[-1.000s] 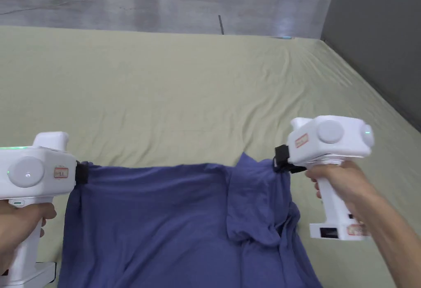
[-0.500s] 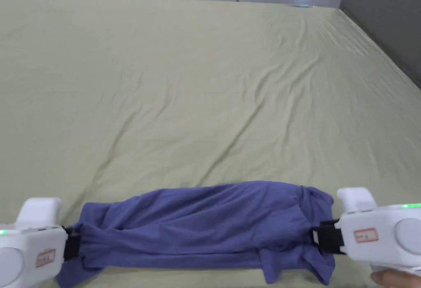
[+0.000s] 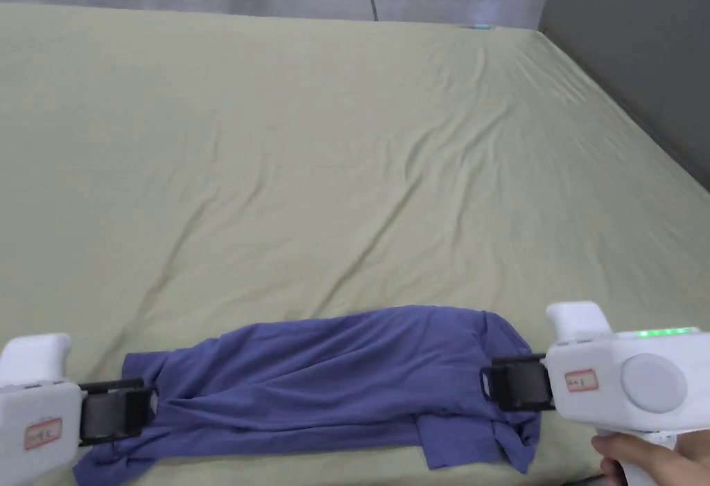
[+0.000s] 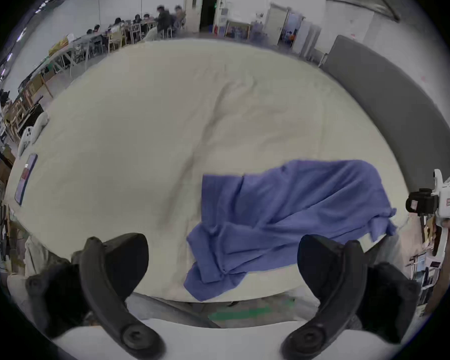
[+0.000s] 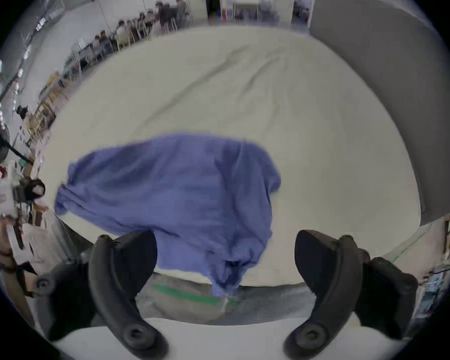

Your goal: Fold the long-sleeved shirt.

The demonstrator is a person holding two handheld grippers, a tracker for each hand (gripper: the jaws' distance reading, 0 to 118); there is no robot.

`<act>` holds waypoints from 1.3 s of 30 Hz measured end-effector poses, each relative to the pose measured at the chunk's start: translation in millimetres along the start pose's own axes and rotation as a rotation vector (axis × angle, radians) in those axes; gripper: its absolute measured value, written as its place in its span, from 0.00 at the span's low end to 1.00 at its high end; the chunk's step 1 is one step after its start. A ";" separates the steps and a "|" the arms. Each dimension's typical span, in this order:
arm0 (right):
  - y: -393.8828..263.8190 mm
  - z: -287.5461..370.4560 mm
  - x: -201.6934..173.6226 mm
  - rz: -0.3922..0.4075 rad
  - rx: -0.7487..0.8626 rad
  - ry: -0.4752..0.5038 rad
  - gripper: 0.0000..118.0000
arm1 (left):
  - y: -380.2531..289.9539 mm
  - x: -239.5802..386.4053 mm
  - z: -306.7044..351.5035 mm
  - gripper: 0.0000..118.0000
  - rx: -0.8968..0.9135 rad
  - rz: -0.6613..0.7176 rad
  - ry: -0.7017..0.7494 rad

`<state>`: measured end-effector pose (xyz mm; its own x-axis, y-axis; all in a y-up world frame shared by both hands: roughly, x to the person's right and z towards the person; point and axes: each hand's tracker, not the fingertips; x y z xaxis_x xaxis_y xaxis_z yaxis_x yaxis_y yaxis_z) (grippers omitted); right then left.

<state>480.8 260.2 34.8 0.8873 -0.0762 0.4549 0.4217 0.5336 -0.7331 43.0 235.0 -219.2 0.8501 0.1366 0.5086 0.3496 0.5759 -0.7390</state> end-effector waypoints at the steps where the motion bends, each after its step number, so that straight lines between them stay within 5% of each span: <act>1: 5.2 8.4 -4.4 -0.013 0.037 0.018 0.89 | 5.1 3.4 9.5 0.98 0.002 -0.002 0.000; 2: 10.3 16.0 -11.0 -0.029 0.071 0.022 0.71 | 9.8 8.6 18.7 0.85 0.020 -0.004 -0.005; 3: 13.0 25.8 -18.0 -0.034 0.126 0.031 0.24 | 12.9 12.8 27.0 0.43 0.066 -0.016 -0.016; 4: 15.9 30.8 -25.7 -0.015 0.176 0.044 0.02 | 13.1 19.1 31.5 0.13 0.113 -0.032 -0.029; 5: 18.0 31.4 -32.0 -0.005 0.191 0.044 0.02 | 14.3 22.6 36.4 0.01 0.141 -0.041 -0.032; 11: 21.0 30.2 -54.8 0.032 0.184 0.099 0.02 | 14.1 10.9 26.7 0.00 0.149 -0.005 -0.053; 14: 23.6 27.7 -58.2 0.044 0.168 0.121 0.02 | 18.5 -22.1 13.7 0.00 0.092 0.137 -0.202; 15: 25.1 26.0 -60.5 0.056 0.165 0.119 0.02 | 18.7 -32.3 7.4 0.10 0.065 0.202 -0.271; 17: 27.0 22.0 -62.3 0.074 0.160 0.112 0.02 | 13.7 -55.1 -17.4 0.87 -0.007 0.345 -0.388; 18: 27.7 19.9 -64.2 0.077 0.153 0.117 0.02 | 10.1 -64.0 -32.0 1.00 -0.062 0.380 -0.428; 24: 28.2 5.6 -69.0 0.085 0.115 0.135 0.02 | -10.3 -92.5 -75.8 1.00 -0.139 0.516 -0.528; 27: 28.6 -1.5 -71.2 0.085 0.101 0.135 0.02 | -20.3 -92.0 -103.7 1.00 -0.199 0.627 -0.733; 37: 27.5 -5.9 -68.4 0.082 0.085 0.120 0.02 | -6.6 -50.8 -133.9 1.00 -0.151 0.544 -0.819; 38: 26.8 -6.2 -67.0 0.079 0.084 0.118 0.02 | -4.6 -48.3 -129.8 0.99 -0.148 0.491 -0.799; 39: 25.6 -6.5 -65.4 0.077 0.081 0.116 0.02 | -3.0 -49.5 -127.9 0.74 -0.138 0.449 -0.746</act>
<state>434.7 273.4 -17.0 0.9338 -0.1268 0.3345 0.3397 0.6076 -0.7179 50.2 123.4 -298.7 0.4566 0.8454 0.2773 0.1298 0.2450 -0.9608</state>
